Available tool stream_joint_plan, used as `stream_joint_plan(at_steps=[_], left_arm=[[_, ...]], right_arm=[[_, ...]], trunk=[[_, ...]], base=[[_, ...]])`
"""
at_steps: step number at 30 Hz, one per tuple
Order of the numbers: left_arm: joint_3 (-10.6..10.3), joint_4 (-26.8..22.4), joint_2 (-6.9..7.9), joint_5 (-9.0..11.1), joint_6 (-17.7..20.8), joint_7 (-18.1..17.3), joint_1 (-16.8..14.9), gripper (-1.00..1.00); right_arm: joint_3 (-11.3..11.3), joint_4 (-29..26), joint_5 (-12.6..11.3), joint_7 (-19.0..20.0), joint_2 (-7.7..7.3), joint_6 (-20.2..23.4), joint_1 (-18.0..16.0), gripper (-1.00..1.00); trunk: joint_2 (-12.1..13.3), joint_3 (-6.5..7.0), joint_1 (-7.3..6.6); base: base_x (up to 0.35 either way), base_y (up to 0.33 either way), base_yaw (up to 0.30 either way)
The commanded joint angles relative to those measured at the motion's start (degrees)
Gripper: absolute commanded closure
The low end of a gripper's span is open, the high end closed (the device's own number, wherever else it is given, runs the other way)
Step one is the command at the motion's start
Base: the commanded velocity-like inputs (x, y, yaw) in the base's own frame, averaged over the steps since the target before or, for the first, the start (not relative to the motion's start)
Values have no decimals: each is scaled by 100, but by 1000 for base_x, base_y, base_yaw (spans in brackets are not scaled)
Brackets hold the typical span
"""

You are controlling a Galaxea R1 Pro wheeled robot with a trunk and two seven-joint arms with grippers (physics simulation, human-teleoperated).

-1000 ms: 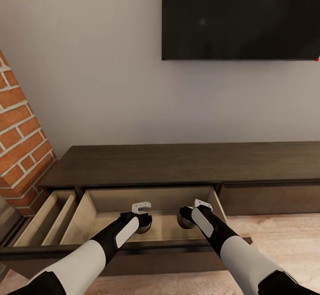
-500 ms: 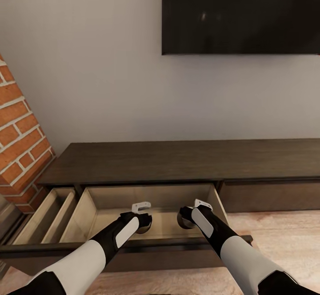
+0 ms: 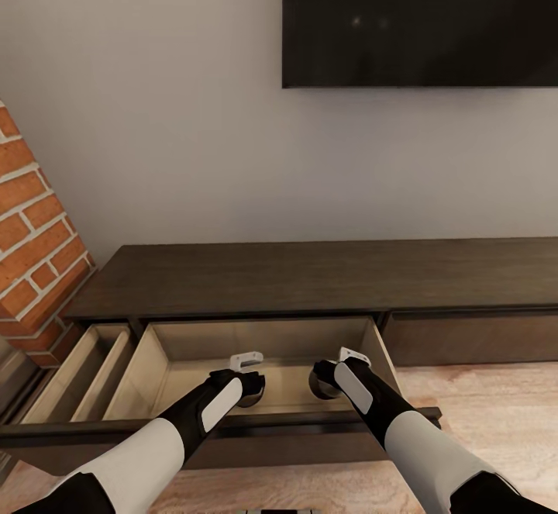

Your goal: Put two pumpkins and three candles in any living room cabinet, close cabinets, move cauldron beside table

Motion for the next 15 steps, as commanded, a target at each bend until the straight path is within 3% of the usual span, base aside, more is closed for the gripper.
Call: stream_joint_plan(at_steps=[1,13,14,15], left_arm=[[-36,-10,5,50,6,48,-5,100],[-36,-10,5,47,4,49,-5,100],[-36,-10,5,48,4,48,-5,100],[-36,-10,5,45,4,51,-5,100]], right_arm=[[32,-10,-38,-45,-5,12,-4,100],[10,-5,-64,-51,-8,21,-8,100],[10,-3,-68,-51,-18,24,-7,-100],[9,-2,-78,-51,-42,36,-7,-100]], trunk=[[-2,-6,-1],[-2,-7,-1],[-2,-7,-1],[-2,-7,-1]], base=[[0,0,0],[0,0,0],[0,0,0],[0,0,0]])
